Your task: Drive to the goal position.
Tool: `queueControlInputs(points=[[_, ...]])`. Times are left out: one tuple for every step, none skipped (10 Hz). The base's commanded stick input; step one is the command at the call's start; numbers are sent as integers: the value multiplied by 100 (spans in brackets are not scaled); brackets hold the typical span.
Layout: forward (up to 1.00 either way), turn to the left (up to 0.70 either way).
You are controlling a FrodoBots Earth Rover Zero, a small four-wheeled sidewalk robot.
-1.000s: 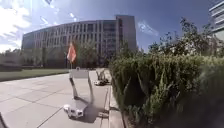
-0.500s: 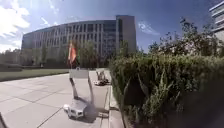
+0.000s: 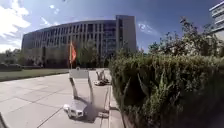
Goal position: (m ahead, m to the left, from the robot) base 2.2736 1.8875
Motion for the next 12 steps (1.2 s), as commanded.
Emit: queueControlInputs(points=[[33,4],[33,4],[33,4],[33,4],[33,4],[33,4],[33,4],[33,4],[33,4],[33,4],[33,4],[33,4]])
